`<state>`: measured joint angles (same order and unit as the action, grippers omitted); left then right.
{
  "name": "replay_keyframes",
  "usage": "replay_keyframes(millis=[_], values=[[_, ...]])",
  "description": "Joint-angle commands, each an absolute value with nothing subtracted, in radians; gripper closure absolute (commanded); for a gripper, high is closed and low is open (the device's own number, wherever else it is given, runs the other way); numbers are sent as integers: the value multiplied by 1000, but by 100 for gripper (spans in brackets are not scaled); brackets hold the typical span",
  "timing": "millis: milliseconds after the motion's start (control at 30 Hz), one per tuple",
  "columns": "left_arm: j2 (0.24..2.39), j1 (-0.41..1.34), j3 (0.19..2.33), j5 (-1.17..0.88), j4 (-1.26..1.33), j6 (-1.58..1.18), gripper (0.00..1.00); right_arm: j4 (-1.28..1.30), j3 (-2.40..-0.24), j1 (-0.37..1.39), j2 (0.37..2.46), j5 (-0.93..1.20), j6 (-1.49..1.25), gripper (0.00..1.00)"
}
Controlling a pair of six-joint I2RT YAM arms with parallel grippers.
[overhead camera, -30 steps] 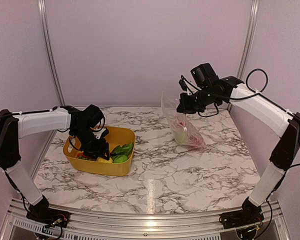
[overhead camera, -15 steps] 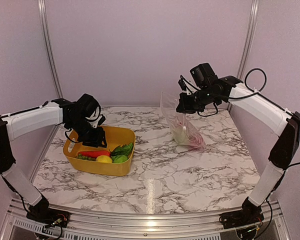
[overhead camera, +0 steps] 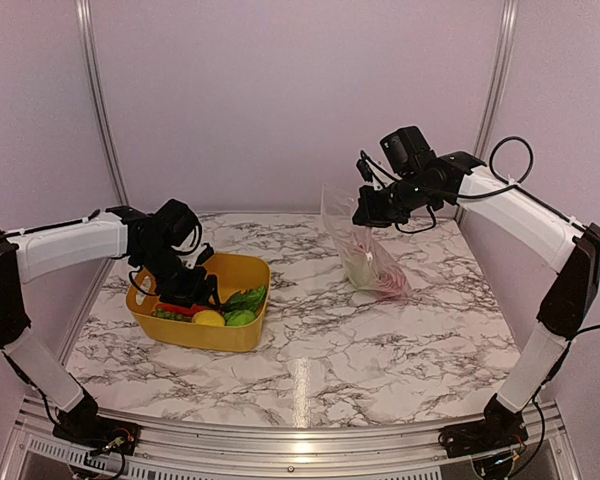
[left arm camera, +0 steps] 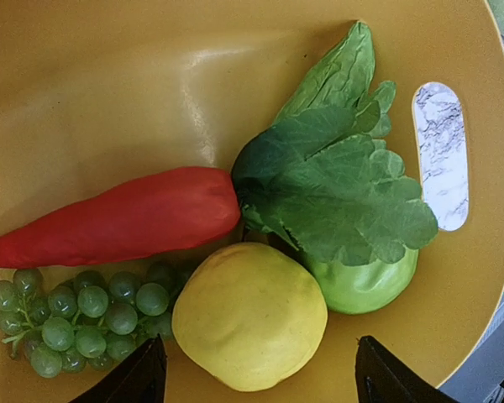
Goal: Place the food in the zip-top bag and seal the zipper
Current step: Pick up the fake fruit from the bin.
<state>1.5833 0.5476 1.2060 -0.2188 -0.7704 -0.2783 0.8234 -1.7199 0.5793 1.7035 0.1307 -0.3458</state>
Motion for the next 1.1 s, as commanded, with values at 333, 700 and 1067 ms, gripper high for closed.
replay_keyframes(millis=[333,700,1067], values=[[1709,577,1185,-209,-791,-212,31,810,-1715,571,1682,146,-352,100],[1680,569,1269,-187,-807,-219,62,820,-1700,572,1657,134,-351,100],[1599,569,1386,-137,-811,-291,63,824,-1711,572,1659,140,-347,100]])
